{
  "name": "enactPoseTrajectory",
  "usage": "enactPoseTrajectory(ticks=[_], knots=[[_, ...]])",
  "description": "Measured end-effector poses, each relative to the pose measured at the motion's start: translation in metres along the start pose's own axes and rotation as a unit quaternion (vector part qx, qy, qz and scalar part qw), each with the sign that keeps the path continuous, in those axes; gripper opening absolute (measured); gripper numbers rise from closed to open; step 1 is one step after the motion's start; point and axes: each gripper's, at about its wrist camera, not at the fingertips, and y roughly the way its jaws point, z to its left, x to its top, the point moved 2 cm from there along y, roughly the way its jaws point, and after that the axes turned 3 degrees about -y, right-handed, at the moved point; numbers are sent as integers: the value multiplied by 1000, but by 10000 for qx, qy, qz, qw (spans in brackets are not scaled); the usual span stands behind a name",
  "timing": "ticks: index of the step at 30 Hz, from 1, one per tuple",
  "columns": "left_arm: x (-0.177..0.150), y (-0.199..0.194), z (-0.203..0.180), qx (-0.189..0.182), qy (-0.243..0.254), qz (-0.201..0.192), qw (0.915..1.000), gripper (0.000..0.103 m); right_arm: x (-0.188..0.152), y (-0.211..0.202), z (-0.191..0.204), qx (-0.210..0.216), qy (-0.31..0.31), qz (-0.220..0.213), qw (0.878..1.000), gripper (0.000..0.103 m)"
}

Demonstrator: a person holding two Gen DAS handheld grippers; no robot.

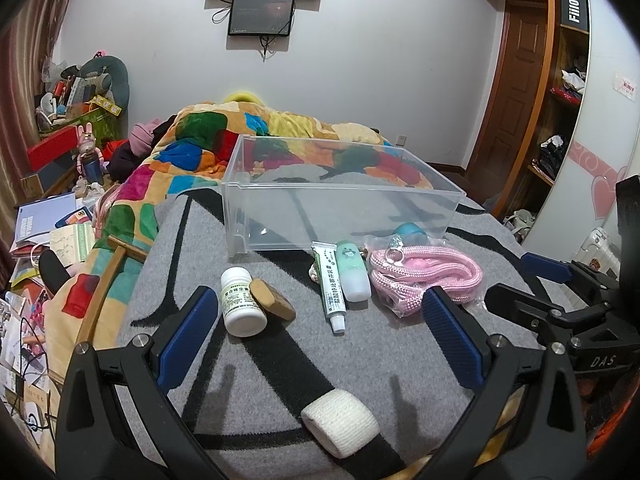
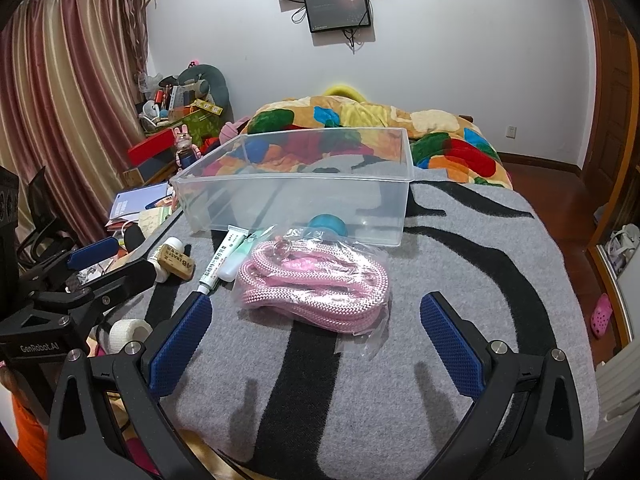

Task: Organize objects
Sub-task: 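Grasp the white gauze tape roll with the left gripper while the right grasps the bagged pink rope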

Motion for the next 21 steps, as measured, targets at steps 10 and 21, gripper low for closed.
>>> enactPoseTrajectory(ticks=[10, 21], knots=[[-1, -2, 1, -3, 10, 30, 10000, 103, 0, 0, -1, 28, 16, 35, 10000, 103], [-29, -6, 11, 97, 311, 440, 9985, 103, -6, 10, -8, 12, -174, 276, 9995, 103]])
